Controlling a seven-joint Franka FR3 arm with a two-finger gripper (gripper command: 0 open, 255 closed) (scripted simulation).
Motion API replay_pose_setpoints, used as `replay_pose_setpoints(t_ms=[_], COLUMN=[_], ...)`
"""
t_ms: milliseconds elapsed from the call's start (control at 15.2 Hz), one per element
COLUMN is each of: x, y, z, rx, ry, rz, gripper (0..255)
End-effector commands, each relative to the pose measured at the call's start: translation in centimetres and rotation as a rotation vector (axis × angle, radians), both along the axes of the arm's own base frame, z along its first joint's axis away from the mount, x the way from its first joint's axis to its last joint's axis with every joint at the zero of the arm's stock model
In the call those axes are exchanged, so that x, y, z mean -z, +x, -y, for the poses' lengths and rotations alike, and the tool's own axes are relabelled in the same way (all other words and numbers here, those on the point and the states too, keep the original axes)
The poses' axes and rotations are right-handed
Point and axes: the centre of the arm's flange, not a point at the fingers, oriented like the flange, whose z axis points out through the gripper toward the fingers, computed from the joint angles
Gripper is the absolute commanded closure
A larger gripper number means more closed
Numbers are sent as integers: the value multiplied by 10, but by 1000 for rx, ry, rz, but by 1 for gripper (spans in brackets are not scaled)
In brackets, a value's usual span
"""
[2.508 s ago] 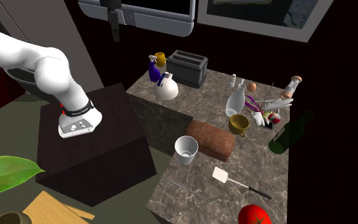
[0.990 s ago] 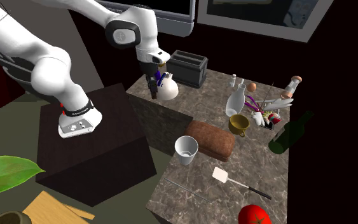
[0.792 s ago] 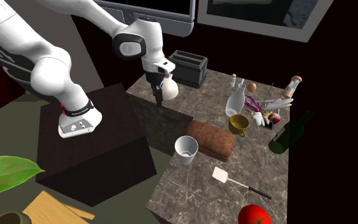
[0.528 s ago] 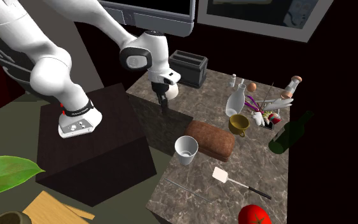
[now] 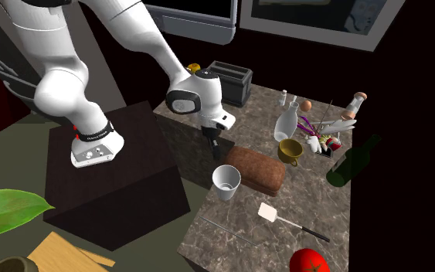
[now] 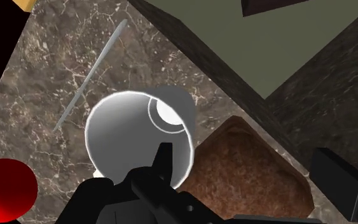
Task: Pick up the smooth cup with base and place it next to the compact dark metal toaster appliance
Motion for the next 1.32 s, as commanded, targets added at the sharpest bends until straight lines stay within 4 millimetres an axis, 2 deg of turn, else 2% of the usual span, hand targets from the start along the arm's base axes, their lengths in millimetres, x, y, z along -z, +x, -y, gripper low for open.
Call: replay_pose_setpoints(t_ms=[0,198,264,726,1254], x=[17,44,45,85,84], y=[8,19,19,19,19], z=[19,45,45,52,52], rx=[5,14,14,14,14], ry=[-2,-5,-5,-5,-5], rz=[11,26,27,27,27], gripper=[0,0,0,0,0])
